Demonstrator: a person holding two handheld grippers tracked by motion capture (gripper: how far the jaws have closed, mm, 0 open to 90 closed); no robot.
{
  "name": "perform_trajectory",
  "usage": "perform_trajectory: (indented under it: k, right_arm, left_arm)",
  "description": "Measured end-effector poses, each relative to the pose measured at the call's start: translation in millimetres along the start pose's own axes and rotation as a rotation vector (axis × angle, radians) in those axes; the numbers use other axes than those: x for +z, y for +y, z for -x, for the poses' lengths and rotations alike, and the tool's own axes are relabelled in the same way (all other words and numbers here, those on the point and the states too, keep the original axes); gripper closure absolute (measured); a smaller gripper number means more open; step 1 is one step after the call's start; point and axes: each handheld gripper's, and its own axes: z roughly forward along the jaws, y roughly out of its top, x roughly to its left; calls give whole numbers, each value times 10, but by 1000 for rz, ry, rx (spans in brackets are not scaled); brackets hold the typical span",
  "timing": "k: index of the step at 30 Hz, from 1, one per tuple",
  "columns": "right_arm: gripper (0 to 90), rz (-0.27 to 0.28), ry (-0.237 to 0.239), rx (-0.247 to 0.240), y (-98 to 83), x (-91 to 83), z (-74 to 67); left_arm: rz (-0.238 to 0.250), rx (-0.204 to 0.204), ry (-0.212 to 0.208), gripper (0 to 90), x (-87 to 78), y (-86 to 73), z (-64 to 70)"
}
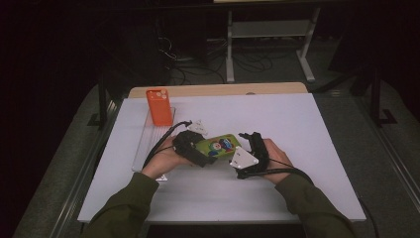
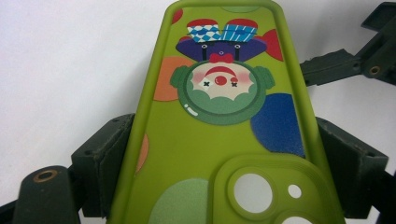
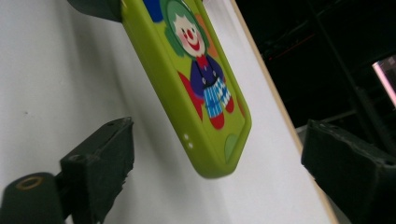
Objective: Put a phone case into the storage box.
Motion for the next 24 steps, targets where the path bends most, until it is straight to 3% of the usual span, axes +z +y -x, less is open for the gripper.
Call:
perform_trajectory:
  k: [4,5,6,7,9,19,24]
  right_arm:
    - [123,-10,-29,-153,9,5,-2]
    - [129,-8,-40,-158,13,10,-22]
    - [132,7,-66,-130,19,21,-57]
    - [136,2,-72,-167,18,21,-58]
    - [156,8,-96,-169,24,28,-97]
    - [364,17,-176,-302,50,55,-261]
    - [484,9,-187,-331,61,79,-364]
  left_arm:
    - [-5,10,-1,147,5,6,-8]
    - [-3,7,-2,147,7,7,-7]
    - [1,3,-1,147,10,8,-3]
    - [2,1,0,147,12,10,-3]
    - [-6,6,2,147,10,14,-10]
    - [-24,13,2,147,20,29,-17]
    - [-11,-10,4,147,32,37,0]
